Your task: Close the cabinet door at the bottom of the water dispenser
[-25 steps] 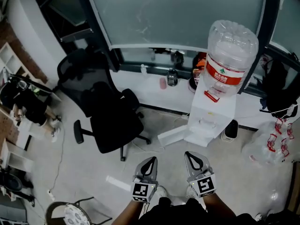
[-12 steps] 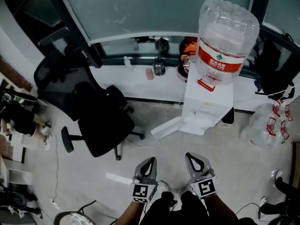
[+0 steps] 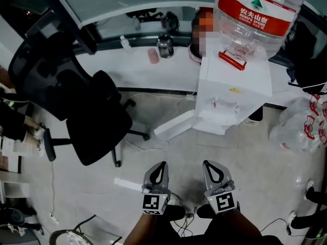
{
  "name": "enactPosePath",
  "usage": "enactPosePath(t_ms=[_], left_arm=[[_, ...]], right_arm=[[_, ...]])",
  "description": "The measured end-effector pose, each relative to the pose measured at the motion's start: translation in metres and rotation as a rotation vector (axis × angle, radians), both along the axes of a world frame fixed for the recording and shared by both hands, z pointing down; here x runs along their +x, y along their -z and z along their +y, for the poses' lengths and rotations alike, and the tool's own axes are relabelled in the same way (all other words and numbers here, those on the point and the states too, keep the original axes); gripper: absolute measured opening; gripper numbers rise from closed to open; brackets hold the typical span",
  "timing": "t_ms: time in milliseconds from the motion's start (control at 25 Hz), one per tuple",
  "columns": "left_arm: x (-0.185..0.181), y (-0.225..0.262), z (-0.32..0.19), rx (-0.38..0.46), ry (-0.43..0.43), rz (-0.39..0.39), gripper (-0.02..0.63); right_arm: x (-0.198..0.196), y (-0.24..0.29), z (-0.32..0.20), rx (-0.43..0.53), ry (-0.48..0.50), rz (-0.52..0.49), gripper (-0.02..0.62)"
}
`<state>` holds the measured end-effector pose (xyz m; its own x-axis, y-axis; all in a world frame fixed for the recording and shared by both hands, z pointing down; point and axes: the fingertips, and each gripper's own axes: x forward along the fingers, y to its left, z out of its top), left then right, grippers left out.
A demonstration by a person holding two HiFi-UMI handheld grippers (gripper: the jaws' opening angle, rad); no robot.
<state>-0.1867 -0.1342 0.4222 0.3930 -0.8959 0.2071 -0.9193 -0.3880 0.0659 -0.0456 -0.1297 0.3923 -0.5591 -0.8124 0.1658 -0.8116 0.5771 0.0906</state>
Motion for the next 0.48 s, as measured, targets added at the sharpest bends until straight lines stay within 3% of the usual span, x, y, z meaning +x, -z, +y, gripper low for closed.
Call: enactPosePath(t_ms=[320,480], left_arm=[[0.017,-0.15,-0.025,0.028,0.01,-0.008,0.018],[0.026,-0.215,-0.037,0.098,0.012,0.004,0.02]], right_arm=[[0.021,-0.147,-0.014,0.052,0.009,-0.013,0.003],[0.028,-0.218,-0.025,0.09,0.016,-0.007,0.003]])
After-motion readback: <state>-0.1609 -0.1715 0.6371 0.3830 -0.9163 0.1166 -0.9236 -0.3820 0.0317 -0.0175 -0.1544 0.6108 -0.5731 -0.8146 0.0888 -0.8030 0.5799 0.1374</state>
